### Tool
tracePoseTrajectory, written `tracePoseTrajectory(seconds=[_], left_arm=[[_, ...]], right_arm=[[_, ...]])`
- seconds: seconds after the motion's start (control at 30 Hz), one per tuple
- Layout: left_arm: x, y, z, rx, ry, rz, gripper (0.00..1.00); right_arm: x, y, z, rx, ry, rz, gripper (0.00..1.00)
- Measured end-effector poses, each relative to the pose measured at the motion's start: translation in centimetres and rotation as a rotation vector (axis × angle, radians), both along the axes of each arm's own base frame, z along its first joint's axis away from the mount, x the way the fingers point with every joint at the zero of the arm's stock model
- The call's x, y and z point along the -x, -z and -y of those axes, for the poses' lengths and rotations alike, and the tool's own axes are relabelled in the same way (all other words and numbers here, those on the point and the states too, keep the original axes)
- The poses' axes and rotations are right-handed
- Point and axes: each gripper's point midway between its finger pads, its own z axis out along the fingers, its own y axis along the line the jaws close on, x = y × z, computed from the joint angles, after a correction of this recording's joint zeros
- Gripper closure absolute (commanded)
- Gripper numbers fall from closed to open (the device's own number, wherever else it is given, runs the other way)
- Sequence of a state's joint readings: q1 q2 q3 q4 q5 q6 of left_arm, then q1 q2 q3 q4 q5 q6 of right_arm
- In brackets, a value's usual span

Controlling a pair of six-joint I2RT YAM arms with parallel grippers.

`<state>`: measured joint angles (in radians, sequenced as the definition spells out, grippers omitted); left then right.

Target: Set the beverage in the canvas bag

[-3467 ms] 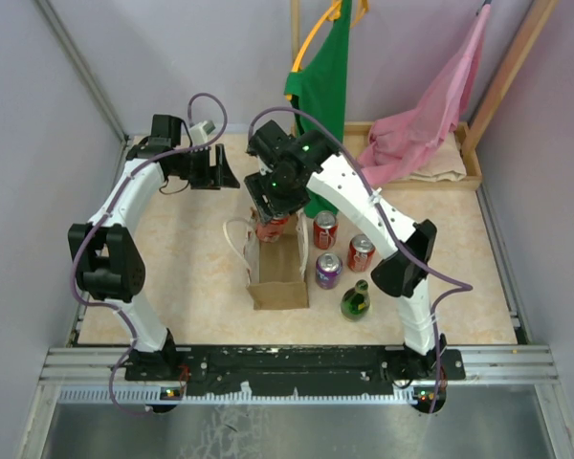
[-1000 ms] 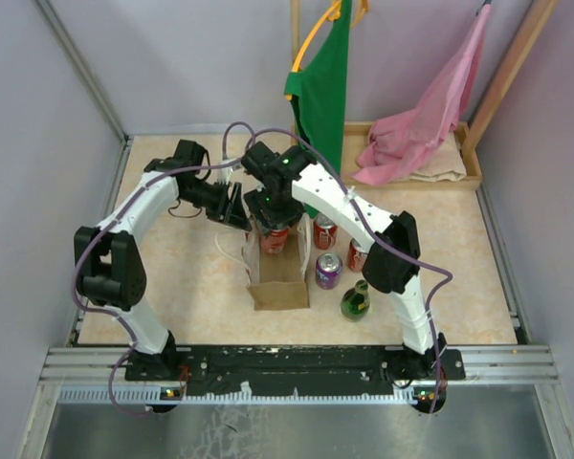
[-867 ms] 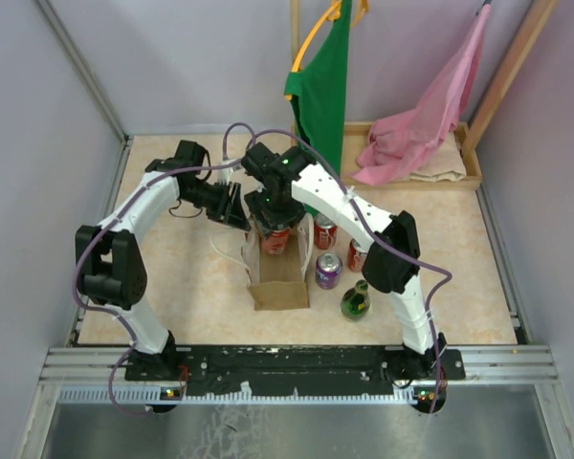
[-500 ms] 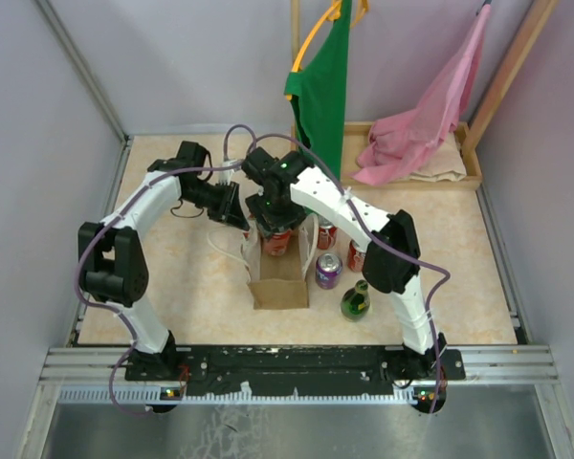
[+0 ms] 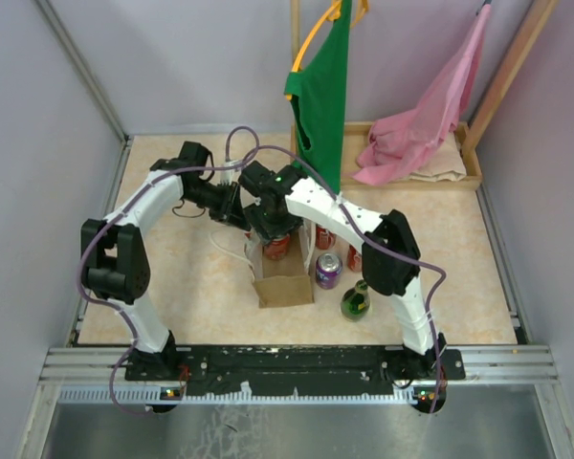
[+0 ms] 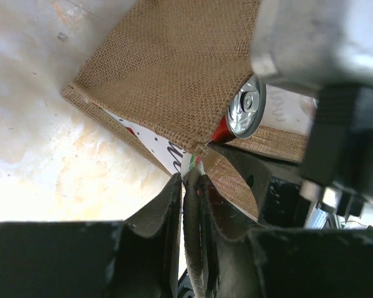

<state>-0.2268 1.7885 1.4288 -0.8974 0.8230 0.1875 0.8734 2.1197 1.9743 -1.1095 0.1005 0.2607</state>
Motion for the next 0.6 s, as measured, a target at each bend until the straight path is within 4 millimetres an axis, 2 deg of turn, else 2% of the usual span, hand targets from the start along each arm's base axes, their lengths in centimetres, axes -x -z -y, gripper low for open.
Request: tracePoseTrajectory(seconds=[0.2, 0.6], left_arm=[[-0.4, -0.2, 0.2, 0.006, 0.002, 0.008, 0.79], [-0.9, -0.1, 0.4, 0.013, 0.007, -0.002, 0.79]], right_arm=[[-0.8, -0.7, -0.5, -0.025, -0.002, 0.047, 1.00], [-1.3, -0.2, -0.5, -0.021, 0.005, 0.065, 1.00]])
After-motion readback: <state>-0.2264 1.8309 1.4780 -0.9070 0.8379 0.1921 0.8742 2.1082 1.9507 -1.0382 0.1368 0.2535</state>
